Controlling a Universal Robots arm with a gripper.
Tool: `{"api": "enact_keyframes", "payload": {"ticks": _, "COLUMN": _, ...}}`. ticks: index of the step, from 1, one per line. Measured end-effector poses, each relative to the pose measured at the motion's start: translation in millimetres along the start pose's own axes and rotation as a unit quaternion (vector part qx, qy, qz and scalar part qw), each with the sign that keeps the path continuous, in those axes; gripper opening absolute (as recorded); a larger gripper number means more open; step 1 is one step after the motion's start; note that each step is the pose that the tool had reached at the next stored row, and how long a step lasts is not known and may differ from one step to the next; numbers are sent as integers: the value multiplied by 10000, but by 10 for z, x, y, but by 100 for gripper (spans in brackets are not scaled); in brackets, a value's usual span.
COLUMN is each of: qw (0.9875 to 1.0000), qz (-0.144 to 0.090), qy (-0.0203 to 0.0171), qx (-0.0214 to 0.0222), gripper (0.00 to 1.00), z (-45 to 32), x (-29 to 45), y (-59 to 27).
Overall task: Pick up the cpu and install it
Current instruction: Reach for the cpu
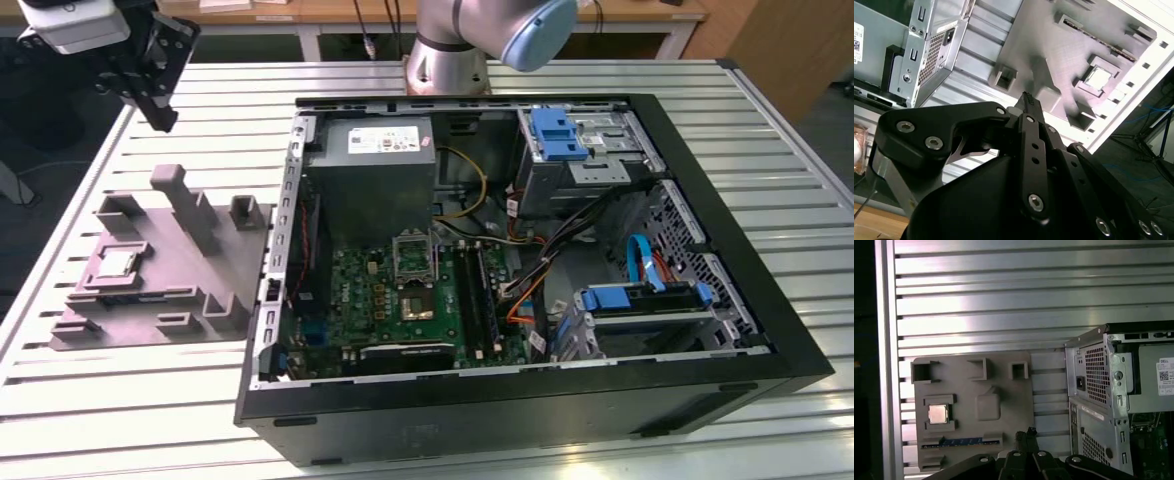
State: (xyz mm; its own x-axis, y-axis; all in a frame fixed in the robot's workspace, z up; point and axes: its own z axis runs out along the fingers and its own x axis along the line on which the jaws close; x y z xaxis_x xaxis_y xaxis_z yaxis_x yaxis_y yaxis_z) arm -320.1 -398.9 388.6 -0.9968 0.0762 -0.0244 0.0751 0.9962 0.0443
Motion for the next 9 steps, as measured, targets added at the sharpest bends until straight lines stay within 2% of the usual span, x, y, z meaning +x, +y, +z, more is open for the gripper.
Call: {"api": "enact_keyframes", "payload": {"ticks": 9, "qw": 10000, "qz": 0, "qy": 0, "qx": 0, "gripper": 11, "z": 0, "x": 43, "y": -3}}
